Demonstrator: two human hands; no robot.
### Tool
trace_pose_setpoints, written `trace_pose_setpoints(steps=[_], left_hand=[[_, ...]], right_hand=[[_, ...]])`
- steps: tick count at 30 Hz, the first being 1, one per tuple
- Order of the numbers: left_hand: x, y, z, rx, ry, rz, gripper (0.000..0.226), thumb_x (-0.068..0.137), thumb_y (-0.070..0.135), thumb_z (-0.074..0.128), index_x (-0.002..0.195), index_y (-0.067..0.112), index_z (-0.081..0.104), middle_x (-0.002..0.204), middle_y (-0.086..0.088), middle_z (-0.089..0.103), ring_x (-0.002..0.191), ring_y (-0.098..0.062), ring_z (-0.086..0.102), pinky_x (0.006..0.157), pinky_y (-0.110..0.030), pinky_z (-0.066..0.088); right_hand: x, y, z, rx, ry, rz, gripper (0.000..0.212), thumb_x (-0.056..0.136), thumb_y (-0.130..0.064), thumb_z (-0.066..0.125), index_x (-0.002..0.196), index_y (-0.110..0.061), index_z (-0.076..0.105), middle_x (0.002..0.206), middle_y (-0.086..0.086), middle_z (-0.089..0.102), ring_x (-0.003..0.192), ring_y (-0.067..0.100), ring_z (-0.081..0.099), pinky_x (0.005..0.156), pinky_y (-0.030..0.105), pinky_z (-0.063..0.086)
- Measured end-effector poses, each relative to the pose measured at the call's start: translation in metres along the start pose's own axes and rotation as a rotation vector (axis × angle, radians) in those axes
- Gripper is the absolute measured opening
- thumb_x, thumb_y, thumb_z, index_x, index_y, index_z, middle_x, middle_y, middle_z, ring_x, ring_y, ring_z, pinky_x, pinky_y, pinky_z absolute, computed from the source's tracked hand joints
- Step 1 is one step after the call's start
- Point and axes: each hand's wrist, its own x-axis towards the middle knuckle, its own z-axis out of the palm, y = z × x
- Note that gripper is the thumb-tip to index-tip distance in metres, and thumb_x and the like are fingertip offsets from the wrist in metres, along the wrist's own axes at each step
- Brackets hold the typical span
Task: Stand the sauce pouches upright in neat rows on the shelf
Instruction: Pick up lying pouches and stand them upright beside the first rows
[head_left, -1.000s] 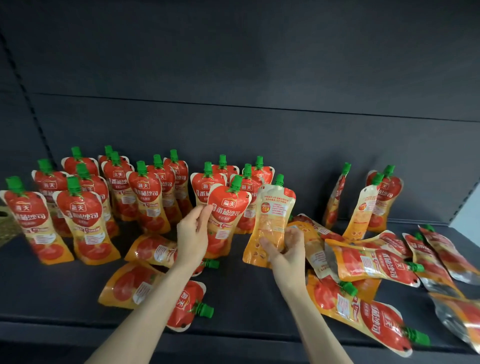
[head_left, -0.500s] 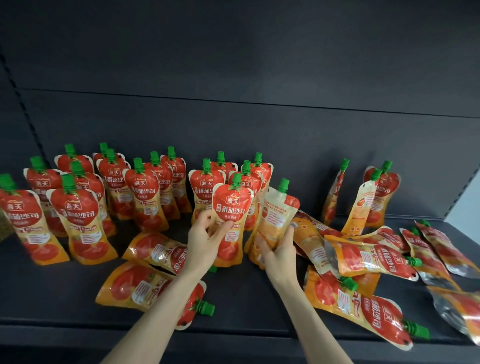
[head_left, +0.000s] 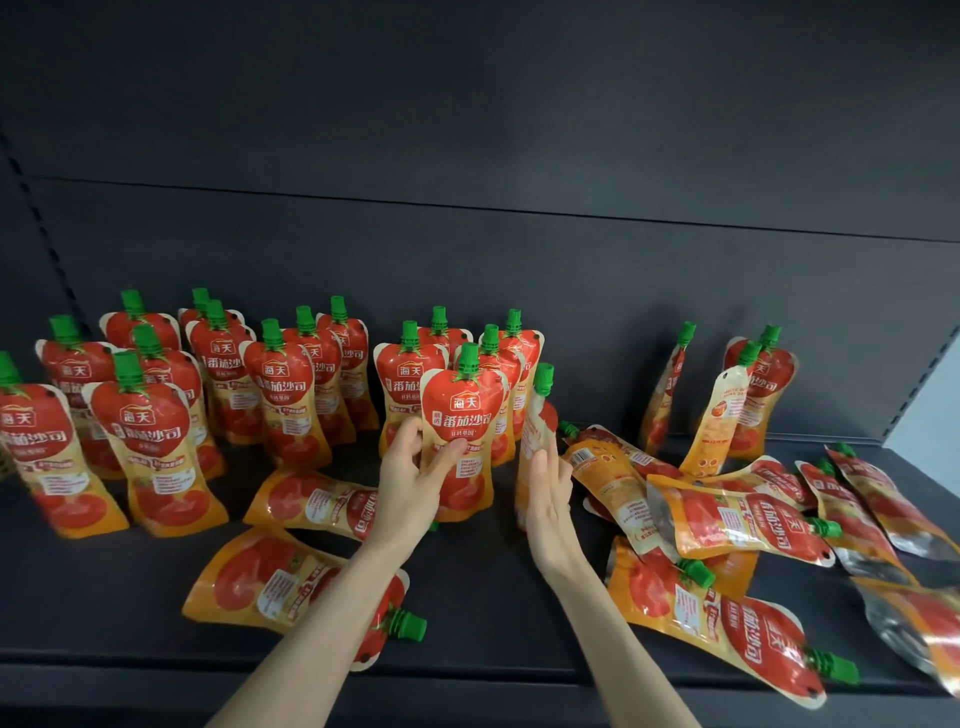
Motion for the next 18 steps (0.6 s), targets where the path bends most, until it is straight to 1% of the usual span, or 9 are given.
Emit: trace_pose_setpoints(steps=[3, 5, 6, 8, 9, 10, 13, 16, 18], left_hand=[[-0.001, 0.000, 0.001, 0.002, -0.007, -0.001, 0.033, 0.085, 0.028, 0.063, 0.115, 0.022, 0.050, 0.119, 0.007, 0.061, 0.113, -0.008, 0.056, 0.091, -0.022, 0.048], [-0.001, 0.000, 0.000, 0.002, -0.009, -0.004, 0.036, 0.084, 0.029, 0.063, 0.117, 0.019, 0.050, 0.119, 0.006, 0.061, 0.113, -0.009, 0.056, 0.093, -0.027, 0.049], [-0.001, 0.000, 0.000, 0.001, -0.010, -0.006, 0.038, 0.084, 0.030, 0.063, 0.117, 0.018, 0.051, 0.118, 0.006, 0.061, 0.114, -0.010, 0.056, 0.094, -0.030, 0.049], [-0.001, 0.000, 0.000, -0.004, -0.011, -0.004, 0.037, 0.084, 0.030, 0.063, 0.117, 0.019, 0.051, 0.117, 0.006, 0.061, 0.113, -0.010, 0.056, 0.094, -0.031, 0.049], [-0.001, 0.001, 0.000, -0.010, -0.014, 0.002, 0.034, 0.084, 0.028, 0.063, 0.115, 0.021, 0.052, 0.116, 0.007, 0.062, 0.112, -0.009, 0.056, 0.094, -0.029, 0.049], [-0.002, 0.002, 0.000, -0.017, -0.018, 0.009, 0.029, 0.085, 0.027, 0.063, 0.112, 0.024, 0.052, 0.114, 0.009, 0.062, 0.111, -0.007, 0.057, 0.092, -0.027, 0.050], [-0.001, 0.004, 0.000, -0.040, -0.028, 0.013, 0.022, 0.085, 0.024, 0.063, 0.103, 0.031, 0.052, 0.110, 0.011, 0.062, 0.106, -0.005, 0.058, 0.087, -0.023, 0.052], [0.005, 0.004, -0.001, -0.052, -0.034, 0.026, 0.027, 0.084, 0.025, 0.064, 0.109, 0.021, 0.053, 0.113, 0.004, 0.063, 0.109, -0.010, 0.059, 0.088, -0.028, 0.052], [0.012, 0.006, 0.000, -0.051, -0.041, 0.026, 0.030, 0.084, 0.025, 0.064, 0.111, 0.020, 0.052, 0.115, 0.004, 0.063, 0.110, -0.010, 0.058, 0.089, -0.027, 0.051]], right_hand=[[0.002, -0.003, -0.002, 0.084, -0.027, 0.031, 0.085, 0.074, -0.078, 0.023, 0.147, -0.040, -0.001, 0.148, -0.020, 0.006, 0.136, 0.001, -0.007, 0.116, 0.045, 0.001], [0.003, -0.005, -0.005, 0.152, -0.018, 0.011, 0.083, 0.071, -0.075, 0.039, 0.142, -0.036, 0.018, 0.135, -0.021, 0.019, 0.135, 0.002, 0.010, 0.113, 0.038, 0.019], [0.003, -0.007, -0.007, 0.173, -0.013, 0.000, 0.077, 0.070, -0.073, 0.048, 0.133, -0.035, 0.025, 0.132, -0.018, 0.026, 0.133, 0.004, 0.023, 0.109, 0.033, 0.032], [0.004, -0.009, -0.011, 0.224, -0.030, -0.008, 0.069, 0.074, -0.059, 0.065, 0.123, -0.026, 0.029, 0.126, -0.008, 0.040, 0.117, 0.005, 0.046, 0.085, 0.020, 0.050], [0.006, -0.011, -0.012, 0.255, -0.041, -0.005, 0.064, 0.078, -0.047, 0.069, 0.121, -0.021, 0.029, 0.122, -0.005, 0.045, 0.110, 0.005, 0.052, 0.074, 0.015, 0.052], [0.007, -0.012, -0.014, 0.277, -0.041, -0.007, 0.061, 0.079, -0.036, 0.070, 0.120, -0.018, 0.029, 0.118, -0.004, 0.049, 0.107, 0.006, 0.055, 0.070, 0.014, 0.053], [0.015, -0.012, -0.017, 0.250, 0.005, -0.065, 0.067, 0.074, -0.026, 0.076, 0.120, -0.019, 0.027, 0.118, -0.003, 0.051, 0.108, 0.010, 0.057, 0.075, 0.019, 0.055], [0.024, -0.014, -0.019, 0.193, 0.022, -0.100, 0.068, 0.074, -0.024, 0.077, 0.122, -0.023, 0.028, 0.119, -0.004, 0.053, 0.108, 0.009, 0.058, 0.082, 0.023, 0.055], [0.031, -0.016, -0.021, 0.159, 0.064, -0.111, 0.065, 0.073, -0.023, 0.078, 0.119, -0.021, 0.032, 0.117, -0.002, 0.056, 0.106, 0.009, 0.060, 0.081, 0.023, 0.055]])
